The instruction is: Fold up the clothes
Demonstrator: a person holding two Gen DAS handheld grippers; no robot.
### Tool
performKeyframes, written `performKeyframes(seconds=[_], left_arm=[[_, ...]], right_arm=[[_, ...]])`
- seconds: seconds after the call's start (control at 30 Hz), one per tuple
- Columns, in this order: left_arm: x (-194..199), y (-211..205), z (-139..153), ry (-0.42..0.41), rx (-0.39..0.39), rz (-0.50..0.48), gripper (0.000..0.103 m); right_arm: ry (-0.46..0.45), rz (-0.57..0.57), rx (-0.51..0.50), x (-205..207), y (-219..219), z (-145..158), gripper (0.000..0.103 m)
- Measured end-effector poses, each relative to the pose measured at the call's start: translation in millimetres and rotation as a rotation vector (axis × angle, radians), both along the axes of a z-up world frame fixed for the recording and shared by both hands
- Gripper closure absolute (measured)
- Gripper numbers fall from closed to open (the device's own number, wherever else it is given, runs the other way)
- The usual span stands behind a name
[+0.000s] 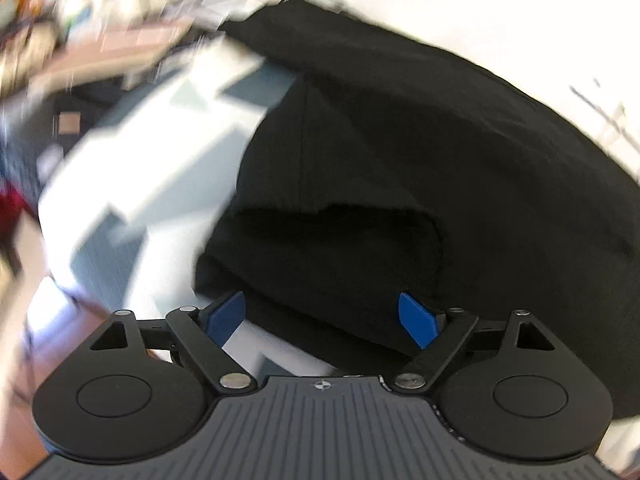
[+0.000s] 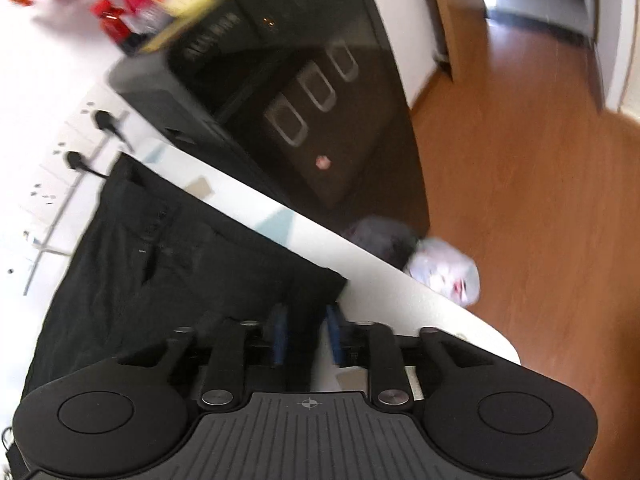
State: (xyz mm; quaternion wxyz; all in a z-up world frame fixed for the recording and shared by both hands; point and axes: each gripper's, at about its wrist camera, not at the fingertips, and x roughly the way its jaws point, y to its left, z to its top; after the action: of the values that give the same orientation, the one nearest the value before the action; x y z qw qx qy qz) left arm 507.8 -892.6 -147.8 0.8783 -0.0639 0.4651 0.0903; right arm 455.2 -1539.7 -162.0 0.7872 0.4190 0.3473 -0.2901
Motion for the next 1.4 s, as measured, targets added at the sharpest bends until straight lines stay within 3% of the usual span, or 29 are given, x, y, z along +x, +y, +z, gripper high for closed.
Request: performKeyframes(seconds=[0.2, 0.33, 0.5, 0.57, 0.63, 0.67, 0.8, 1.0, 1.13, 1.27, 1.3, 1.33, 1.37, 1.4], left_arm=[[6, -10, 0, -0.078, 0.320, -0.232, 0.017], [20, 5, -2, -0.105, 0.339, -0.271, 0.017], [41, 27, -18, -0.051, 0.319, -0.270, 0.019], [39, 34, -22, -0.055, 0.293, -0.296, 0.048], [32, 38, -16, -0.072, 0.229, -0.305, 0.086], [29, 41, -13, -0.081, 0.197, -0.307, 0.095], [25, 66, 3, -0.150, 0.065, -0.251, 0.098], [50, 136, 39, -0.252, -0.083, -0.084, 0.099], [78, 202, 62, -0.312, -0.132, 0.046, 0.099], [104, 246, 80, -0.339, -0.141, 0.094, 0.095], [112, 249, 79, -0.314, -0.110, 0.085, 0.086], [121, 252, 78, -0.289, -0.080, 0.076, 0.064], [127, 253, 76, -0.259, -0.056, 0.067, 0.050], [131, 252, 73, -0.226, -0.037, 0.059, 0.027]], right_arm=[[-0.020, 0.135, -0.066, 23, 48, 24, 0.074], [-0.022, 0.217, -0.089, 41, 86, 37, 0.073], [-0.036, 0.249, -0.041, 52, 122, 52, 0.071], [-0.025, 0.253, -0.054, 54, 133, 56, 0.071], [-0.010, 0.247, -0.070, 53, 143, 58, 0.071], [0.000, 0.242, -0.070, 53, 147, 58, 0.070], [0.025, 0.220, -0.062, 51, 162, 58, 0.070], [0.033, 0.232, -0.078, 54, 189, 62, 0.070], [0.035, 0.244, -0.085, 56, 205, 65, 0.070], [0.038, 0.254, -0.085, 56, 217, 66, 0.070], [0.039, 0.258, -0.083, 56, 219, 66, 0.070], [0.043, 0.263, -0.079, 56, 221, 64, 0.070], [0.048, 0.268, -0.075, 57, 224, 63, 0.070], [0.052, 0.273, -0.072, 57, 226, 62, 0.070]])
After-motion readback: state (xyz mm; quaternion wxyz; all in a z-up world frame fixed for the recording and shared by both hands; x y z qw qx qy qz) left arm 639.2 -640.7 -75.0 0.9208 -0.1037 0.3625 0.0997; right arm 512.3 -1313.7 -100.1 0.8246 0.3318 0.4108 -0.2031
